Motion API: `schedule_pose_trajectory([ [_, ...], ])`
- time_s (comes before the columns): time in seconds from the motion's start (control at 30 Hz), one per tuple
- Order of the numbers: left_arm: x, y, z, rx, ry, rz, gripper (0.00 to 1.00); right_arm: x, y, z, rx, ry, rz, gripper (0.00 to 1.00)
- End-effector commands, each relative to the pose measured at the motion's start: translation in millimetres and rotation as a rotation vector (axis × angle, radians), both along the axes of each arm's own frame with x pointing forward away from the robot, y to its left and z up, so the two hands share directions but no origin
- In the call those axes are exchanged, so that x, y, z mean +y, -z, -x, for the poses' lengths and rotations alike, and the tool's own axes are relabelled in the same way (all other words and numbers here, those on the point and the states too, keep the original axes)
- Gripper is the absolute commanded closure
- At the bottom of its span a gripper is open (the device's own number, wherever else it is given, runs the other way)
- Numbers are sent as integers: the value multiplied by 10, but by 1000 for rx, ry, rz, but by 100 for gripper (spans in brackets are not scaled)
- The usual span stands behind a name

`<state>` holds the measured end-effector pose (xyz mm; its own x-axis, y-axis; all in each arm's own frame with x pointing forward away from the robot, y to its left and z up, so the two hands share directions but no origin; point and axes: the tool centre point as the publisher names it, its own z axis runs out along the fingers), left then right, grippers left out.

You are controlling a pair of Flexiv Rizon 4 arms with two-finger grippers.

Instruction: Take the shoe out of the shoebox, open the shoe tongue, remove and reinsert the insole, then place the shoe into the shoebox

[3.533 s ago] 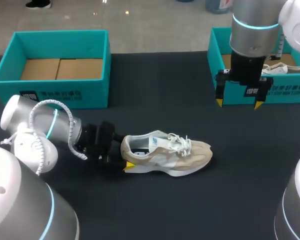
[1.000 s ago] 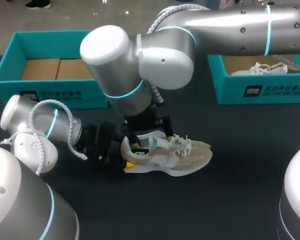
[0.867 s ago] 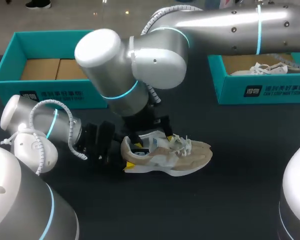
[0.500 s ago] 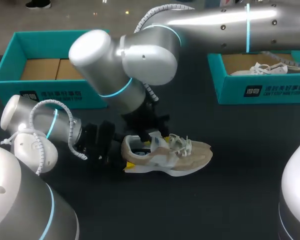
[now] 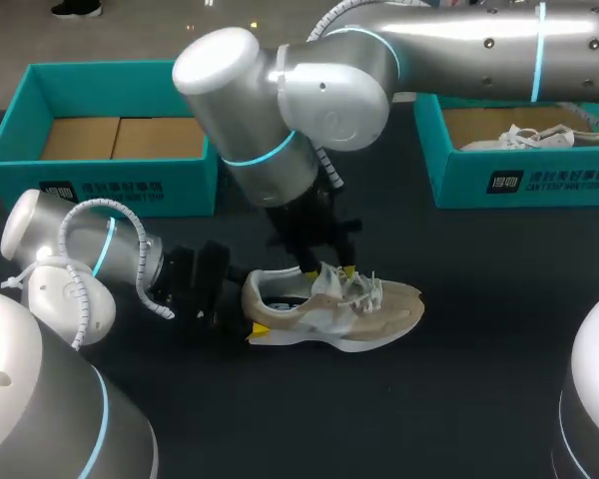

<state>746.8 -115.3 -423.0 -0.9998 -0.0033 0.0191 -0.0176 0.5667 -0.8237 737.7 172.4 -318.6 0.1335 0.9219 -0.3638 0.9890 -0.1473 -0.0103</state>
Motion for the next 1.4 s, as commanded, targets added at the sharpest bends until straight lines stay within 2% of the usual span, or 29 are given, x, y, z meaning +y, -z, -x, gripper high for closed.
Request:
schedule_pose_trajectory([
  [0.03,-7,29,-2,-1,-2,-4,100,-185,-20,29,-19,40,-98,86],
  [0.07,-7,29,-2,-1,-2,-4,100,-196,-24,28,-18,44,-106,96],
  [0.17,-7,29,-2,-1,-2,-4,100,-218,-37,29,-21,54,-117,100],
  [0.37,-7,29,-2,-1,-2,-4,100,-308,-61,14,-29,79,-161,100],
  [0.63,-7,29,-2,-1,-2,-4,100,-577,-39,-5,-57,145,-166,100],
  [1.0,-7,29,-2,-1,-2,-4,100,-880,274,28,-81,222,-48,100],
  [1.23,-7,29,-2,-1,-2,-4,100,-1001,593,-2,-60,261,10,100],
  [1.4,-7,29,-2,-1,-2,-4,100,-1030,701,-8,-52,270,17,100],
])
